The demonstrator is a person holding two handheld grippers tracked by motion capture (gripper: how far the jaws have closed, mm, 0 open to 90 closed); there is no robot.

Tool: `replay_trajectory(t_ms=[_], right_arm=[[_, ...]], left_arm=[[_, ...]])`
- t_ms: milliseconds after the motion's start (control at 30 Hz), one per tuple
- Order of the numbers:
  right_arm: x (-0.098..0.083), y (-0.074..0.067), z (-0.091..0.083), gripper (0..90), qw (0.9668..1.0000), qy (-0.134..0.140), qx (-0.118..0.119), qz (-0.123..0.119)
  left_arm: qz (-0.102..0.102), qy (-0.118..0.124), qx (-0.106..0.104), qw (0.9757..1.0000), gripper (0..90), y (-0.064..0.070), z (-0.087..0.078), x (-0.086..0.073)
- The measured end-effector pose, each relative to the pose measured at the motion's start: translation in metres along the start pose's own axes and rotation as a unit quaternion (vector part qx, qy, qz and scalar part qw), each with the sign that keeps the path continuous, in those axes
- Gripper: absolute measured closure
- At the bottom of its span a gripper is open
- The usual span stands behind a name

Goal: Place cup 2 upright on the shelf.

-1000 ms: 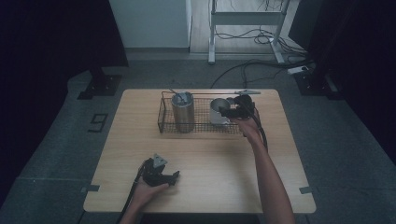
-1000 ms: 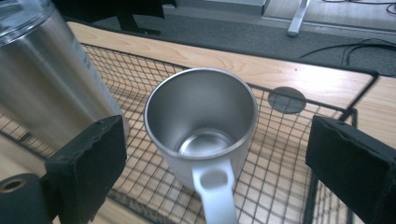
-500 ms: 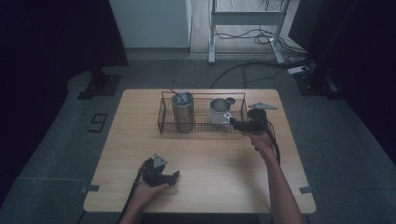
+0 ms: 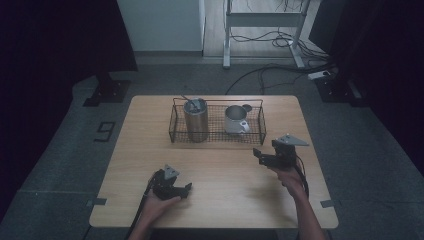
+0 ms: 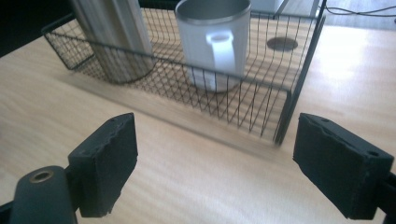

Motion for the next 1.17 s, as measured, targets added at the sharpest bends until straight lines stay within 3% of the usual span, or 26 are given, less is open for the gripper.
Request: replay_trajectory(t_ms=[667, 1167], right_arm=[[-0.062, -0.020, -0.014, 14.7, 0.9991, -0.042, -0.003, -0.004], [-0.068, -0.022, -0.008, 14.7, 0.9985, -0.053, -0.007, -0.010]], left_arm=[[0.002, 0.000, 0.002, 1.0000, 13.9, 0.000, 0.000, 0.000], [0.002, -0.001, 0.004, 1.0000, 14.0, 0.001, 0.000, 0.000]])
Point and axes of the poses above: each handheld gripper's, and its own axes: z roughly forward along the jaws, x roughly out of its top, y roughly to its right, the point moved 1 cm from there along z, roughly forward along the jaws, and after that the axes turned 8 degrees about -z, right-handed, at the moved point
